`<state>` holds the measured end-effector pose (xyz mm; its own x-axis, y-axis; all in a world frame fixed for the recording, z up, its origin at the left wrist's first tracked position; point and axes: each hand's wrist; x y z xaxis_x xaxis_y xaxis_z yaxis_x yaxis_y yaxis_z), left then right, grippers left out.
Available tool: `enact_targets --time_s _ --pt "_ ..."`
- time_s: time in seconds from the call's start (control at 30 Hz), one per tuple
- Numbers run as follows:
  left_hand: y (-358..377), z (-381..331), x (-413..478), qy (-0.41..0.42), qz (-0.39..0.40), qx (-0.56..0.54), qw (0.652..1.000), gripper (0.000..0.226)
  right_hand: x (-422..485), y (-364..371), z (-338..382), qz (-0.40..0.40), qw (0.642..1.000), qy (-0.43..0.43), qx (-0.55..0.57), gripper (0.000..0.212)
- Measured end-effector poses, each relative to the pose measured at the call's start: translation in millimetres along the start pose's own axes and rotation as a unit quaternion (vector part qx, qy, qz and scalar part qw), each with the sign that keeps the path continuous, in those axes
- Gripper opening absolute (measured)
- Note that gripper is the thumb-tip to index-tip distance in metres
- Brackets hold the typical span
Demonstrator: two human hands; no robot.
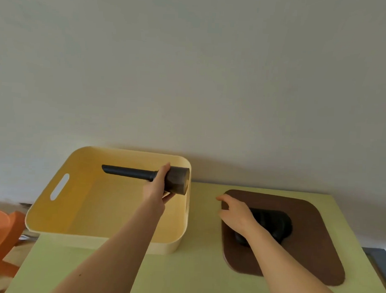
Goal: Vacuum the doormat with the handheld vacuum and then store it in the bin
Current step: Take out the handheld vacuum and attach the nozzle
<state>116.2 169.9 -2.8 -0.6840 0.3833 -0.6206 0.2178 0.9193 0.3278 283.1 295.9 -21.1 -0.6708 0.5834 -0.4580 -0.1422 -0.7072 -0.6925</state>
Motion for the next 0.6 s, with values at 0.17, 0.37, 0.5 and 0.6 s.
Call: enact_targets --time_s 0.17,0.37,0.5,0.6 --pt "24.9 7.8 0.9 0.061 -0.024 0.016 0.998 0.068 1.2 -6.2 -50.5 -0.078 0.993 0.088 -0.014 0.041" --pt "45.1 10.9 5.0 0.075 -0.022 -0.021 0.997 0.067 2.9 -12.2 -78.9 -0.113 0.966 0.233 0.0 0.025" --pt "41.3 16.9 8.4 0.052 -0.006 -0.038 0.998 0.066 17.2 12.2 -81.3 -0.059 0.971 0.231 0.015 0.03" --pt "38.8 19.4 7.5 0.053 0.002 -0.023 0.998 0.067 12.1 22.0 -86.2 -0.239 0.917 0.3 0.11 0.015"
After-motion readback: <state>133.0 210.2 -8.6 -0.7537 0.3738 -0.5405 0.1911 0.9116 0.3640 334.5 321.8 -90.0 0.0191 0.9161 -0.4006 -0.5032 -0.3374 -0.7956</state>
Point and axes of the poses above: each hand's wrist, its own x-axis towards the middle knuckle, its own y-axis out of the palm, z = x × y, and after that the axes turned 3 degrees about z, right-handed
